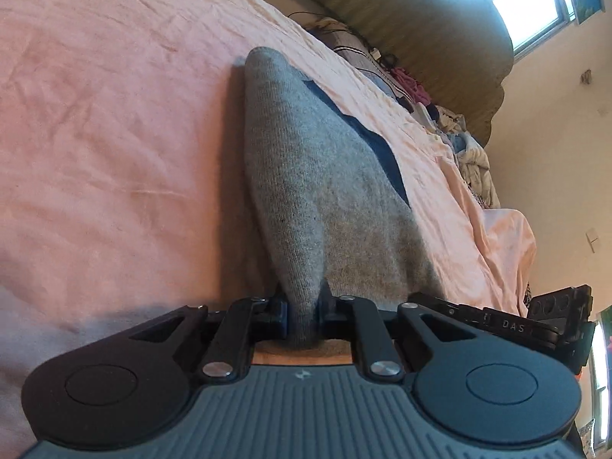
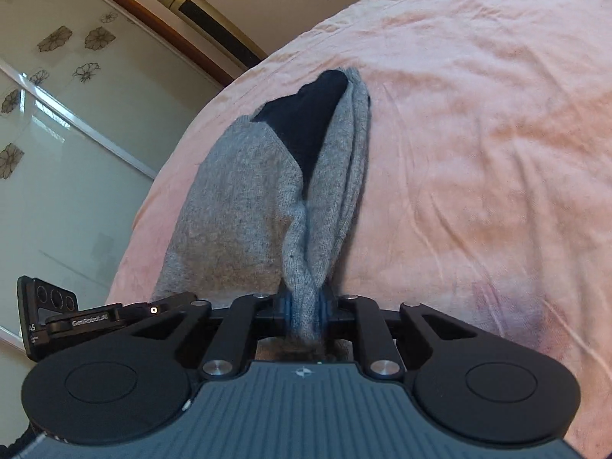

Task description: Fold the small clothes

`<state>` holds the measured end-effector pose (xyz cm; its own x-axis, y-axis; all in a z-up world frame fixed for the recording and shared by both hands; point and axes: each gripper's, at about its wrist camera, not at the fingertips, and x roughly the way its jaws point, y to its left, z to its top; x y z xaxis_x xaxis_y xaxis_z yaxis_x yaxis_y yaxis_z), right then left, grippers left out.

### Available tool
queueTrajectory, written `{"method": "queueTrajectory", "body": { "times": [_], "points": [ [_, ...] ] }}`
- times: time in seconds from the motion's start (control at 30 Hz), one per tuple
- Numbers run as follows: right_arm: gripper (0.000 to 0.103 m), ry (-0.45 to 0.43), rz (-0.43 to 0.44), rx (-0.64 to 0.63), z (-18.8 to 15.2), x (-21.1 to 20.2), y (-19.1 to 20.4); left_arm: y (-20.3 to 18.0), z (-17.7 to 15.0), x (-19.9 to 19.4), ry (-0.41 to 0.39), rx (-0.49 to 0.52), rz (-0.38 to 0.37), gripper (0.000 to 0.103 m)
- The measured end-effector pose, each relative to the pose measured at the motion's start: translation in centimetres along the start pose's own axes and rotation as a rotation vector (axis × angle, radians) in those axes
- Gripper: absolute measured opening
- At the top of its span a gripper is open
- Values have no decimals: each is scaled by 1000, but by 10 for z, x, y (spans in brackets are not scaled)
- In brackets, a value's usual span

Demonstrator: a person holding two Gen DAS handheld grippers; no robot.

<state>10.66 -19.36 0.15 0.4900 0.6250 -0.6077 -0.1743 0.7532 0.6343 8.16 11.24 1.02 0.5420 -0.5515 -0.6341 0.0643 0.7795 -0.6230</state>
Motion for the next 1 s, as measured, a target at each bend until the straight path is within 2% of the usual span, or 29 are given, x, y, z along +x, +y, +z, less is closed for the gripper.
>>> {"method": "queueTrajectory", "body": {
  "times": [0.07, 0.13, 0.17, 0.2, 0.27, 0.3, 0.33, 0.37, 0.4, 0.43, 0.5, 0.57, 0.6, 0.63, 0.67, 0.7, 0.8, 0.83, 0.87, 0.9, 0.93, 0.97, 1.0],
  "points": [
    [19, 2, 22, -23, -6, -9, 4, 2, 1, -15, -24, 51, 39, 11],
    [20, 35, -17, -34, -16, -5, 0, 4, -1, -17, -21, 109, 100, 12],
    [22, 24, -14, -31, -21, -5, -3, 4, -4, -20, -25, 142, 120, 13],
    [29, 11, 1, -14, -21, -8, -6, -1, -9, -24, -38, 185, 129, 14],
    [49, -30, 8, 36, -14, -19, -7, -19, -20, -39, -91, 316, 178, 22],
    [51, -77, 11, 40, -10, -27, -5, -30, -30, -46, -124, 407, 203, 40],
    [52, -104, 30, 38, -4, -33, -3, -41, -38, -47, -153, 491, 224, 71],
    [52, -107, 54, 41, 2, -34, -1, -49, -46, -47, -188, 567, 253, 83],
    [52, -103, 67, 40, 7, -32, 2, -57, -55, -44, -222, 654, 280, 87],
    [52, -91, 68, 23, 11, -27, 6, -64, -61, -37, -224, 728, 307, 87],
    [52, -49, 32, -23, 17, -9, 17, -73, -69, -22, -206, 810, 350, 85],
    [50, -4, -1, -38, 19, 10, 20, -73, -71, -8, -191, 843, 372, 67],
    [47, 17, -14, -41, 18, 18, 20, -70, -71, 0, -176, 843, 408, 50],
    [26, 35, -30, -52, 14, 23, 21, -66, -69, 5, -173, 835, 436, 28],
    [13, 51, -42, -72, 11, 25, 24, -61, -67, 4, -187, 820, 445, 18],
    [13, 48, -40, -99, 7, 23, 29, -56, -64, -1, -204, 796, 444, 11],
    [12, 55, -24, -143, -7, 10, 33, -45, -63, -15, -216, 778, 422, 9],
    [10, 76, -48, -146, -12, 14, 28, -42, -65, -15, -207, 783, 417, 9],
    [5, 68, -47, -159, -16, 16, 23, -38, -67, -13, -200, 781, 410, 9],
    [5, 62, -27, -143, -15, 15, 19, -36, -69, -12, -212, 775, 399, 10],
    [8, 60, -10, -107, -9, 12, 16, -35, -70, -14, -232, 762, 380, 12],
    [26, 48, 7, -82, -2, 8, 15, -33, -70, -17, -236, 744, 356, 15],
    [33, 13, 11, -71, 7, 3, 17, -32, -69, -19, -225, 717, 324, 26]
  ]
}}
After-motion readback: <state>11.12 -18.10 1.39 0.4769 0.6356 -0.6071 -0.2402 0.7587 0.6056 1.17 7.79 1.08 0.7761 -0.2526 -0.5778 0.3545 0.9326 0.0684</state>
